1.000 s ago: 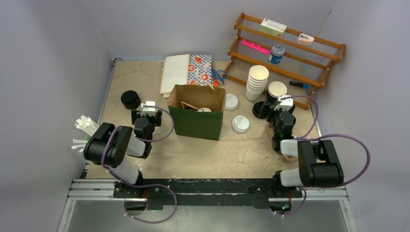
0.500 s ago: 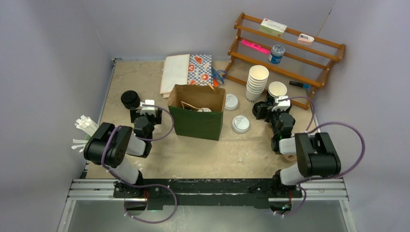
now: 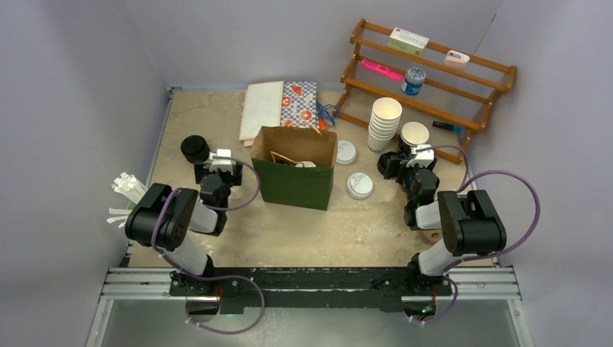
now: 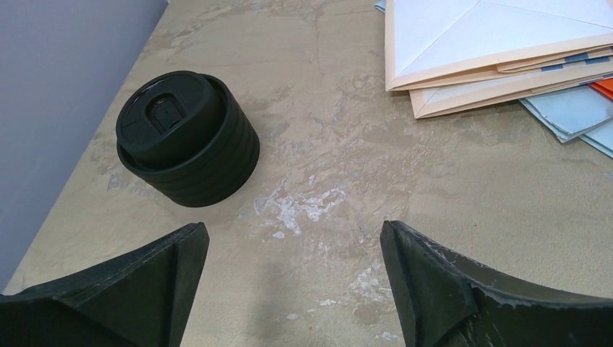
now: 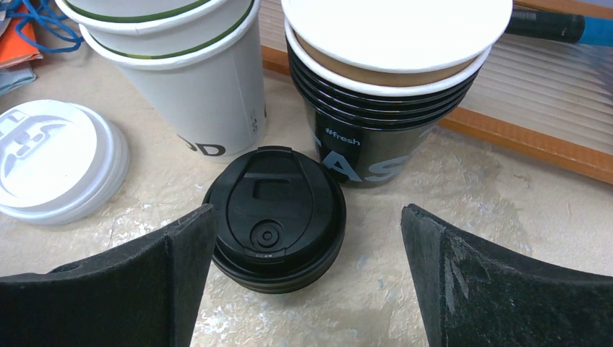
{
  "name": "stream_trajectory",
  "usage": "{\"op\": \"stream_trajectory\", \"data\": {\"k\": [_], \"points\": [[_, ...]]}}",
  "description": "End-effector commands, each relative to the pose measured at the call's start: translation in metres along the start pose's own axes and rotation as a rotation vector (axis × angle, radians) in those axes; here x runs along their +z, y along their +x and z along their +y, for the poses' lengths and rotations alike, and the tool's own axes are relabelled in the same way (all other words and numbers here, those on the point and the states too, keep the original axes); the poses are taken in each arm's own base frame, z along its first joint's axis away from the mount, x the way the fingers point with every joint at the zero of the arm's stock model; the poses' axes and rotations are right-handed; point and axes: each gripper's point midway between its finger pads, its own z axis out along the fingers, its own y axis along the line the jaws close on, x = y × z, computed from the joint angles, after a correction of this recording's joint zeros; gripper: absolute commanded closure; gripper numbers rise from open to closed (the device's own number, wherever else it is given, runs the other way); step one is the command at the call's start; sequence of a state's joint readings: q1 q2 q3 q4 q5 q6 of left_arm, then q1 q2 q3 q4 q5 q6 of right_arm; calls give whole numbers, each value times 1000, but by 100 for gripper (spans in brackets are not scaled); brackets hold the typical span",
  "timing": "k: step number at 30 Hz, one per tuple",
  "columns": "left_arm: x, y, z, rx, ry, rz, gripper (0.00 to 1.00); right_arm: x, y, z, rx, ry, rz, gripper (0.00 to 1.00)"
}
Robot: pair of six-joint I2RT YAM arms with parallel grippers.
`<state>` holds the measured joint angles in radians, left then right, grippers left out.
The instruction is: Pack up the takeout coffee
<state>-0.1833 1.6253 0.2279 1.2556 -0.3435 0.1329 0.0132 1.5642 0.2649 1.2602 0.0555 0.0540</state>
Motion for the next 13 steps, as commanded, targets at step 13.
{"op": "stream_trajectory", "data": {"k": [13], "points": [[15, -15, 0, -46, 36, -38, 3, 4, -13, -4, 11, 27, -46, 2]]}}
